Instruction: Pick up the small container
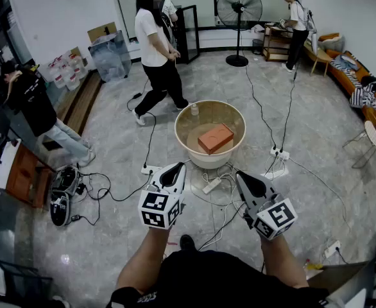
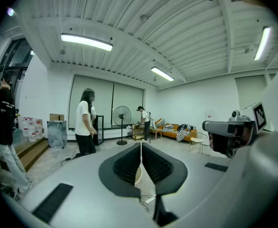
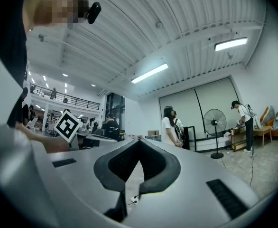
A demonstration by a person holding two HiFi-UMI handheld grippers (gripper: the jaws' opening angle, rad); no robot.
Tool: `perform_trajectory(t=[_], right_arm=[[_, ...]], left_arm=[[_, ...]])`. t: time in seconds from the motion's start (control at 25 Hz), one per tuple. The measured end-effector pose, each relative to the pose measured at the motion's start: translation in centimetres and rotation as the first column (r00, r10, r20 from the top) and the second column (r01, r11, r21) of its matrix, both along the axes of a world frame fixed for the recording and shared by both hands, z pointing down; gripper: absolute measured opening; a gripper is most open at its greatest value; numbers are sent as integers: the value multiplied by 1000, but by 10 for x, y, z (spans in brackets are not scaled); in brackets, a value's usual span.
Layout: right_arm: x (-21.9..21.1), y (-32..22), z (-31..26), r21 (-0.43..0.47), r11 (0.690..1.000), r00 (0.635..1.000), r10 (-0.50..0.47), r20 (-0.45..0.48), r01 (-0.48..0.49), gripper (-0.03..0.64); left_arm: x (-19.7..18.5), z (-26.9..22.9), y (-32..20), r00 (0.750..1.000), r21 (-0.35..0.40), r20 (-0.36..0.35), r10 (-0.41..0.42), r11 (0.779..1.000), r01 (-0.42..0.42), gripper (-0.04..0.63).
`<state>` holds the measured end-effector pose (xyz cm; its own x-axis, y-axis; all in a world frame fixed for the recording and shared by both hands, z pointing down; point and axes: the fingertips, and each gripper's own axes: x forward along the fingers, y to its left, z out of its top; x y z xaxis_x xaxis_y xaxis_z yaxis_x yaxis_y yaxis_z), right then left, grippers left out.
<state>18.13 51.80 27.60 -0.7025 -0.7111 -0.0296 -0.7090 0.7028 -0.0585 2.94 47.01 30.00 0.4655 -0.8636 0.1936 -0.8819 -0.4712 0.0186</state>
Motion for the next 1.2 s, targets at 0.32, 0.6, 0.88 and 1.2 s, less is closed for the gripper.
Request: perform_trajectory(t=[0.32,0.6,0.88,1.2], right_arm=[[-26,-11,3,-28,999,1000,-25,18,25,11],[-39,-12,53,-158,986,998,-64,-29,59,12],[-57,-43,71,-225,974,1000,-26,5,27,12],[-92,-72,69,-255,967,1000,-13,-10,10,14]], left_arm=[[-10,13,-3,1000,-31,-29,-8,999,7,25],[-46,40,-6,1000,-79,-5,-21,997,20,23],[-68,53,-36,1000,-92,-18,12,996,-14,21],[-72,49,-63,988,-51,-58,141,988,-144,18]])
